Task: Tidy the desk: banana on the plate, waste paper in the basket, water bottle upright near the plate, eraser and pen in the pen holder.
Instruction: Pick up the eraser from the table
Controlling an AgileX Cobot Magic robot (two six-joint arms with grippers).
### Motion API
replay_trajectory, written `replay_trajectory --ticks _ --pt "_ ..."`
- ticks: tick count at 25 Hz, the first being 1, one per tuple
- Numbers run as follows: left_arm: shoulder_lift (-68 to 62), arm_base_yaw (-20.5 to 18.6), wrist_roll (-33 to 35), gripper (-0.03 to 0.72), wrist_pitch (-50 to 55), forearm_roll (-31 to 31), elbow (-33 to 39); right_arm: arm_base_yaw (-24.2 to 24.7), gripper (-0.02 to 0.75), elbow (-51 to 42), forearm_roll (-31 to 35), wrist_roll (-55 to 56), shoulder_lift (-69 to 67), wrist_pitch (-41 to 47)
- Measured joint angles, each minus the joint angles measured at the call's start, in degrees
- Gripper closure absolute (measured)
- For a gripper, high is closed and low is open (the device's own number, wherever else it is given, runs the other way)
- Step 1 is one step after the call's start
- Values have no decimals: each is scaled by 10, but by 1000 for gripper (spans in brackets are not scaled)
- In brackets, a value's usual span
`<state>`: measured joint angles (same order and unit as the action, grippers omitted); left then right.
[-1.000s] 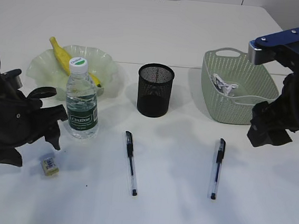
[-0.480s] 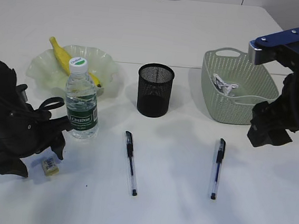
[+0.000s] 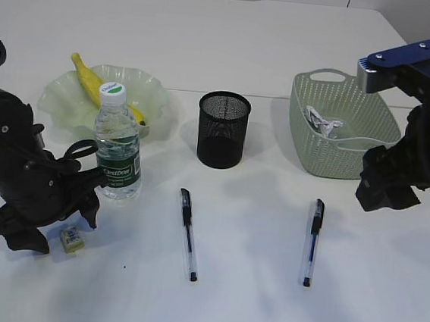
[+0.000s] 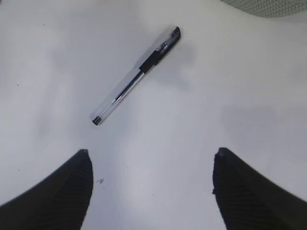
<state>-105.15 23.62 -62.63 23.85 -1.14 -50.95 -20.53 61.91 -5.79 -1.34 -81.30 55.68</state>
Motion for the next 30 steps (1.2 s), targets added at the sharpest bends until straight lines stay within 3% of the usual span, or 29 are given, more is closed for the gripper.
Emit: replay_trajectory --ticks 9,19,26,30 --pt "-7 0 -4 195 10 0 -7 0 157 0 0 0 0 0" --pt "-7 0 -4 371 58 -2 -7 0 158 0 0 0 0 0" --pt "-7 0 -4 406 62 -5 -7 0 157 0 0 0 0 0" --pt "-7 0 -4 467 68 -8 -7 0 158 0 0 0 0 0"
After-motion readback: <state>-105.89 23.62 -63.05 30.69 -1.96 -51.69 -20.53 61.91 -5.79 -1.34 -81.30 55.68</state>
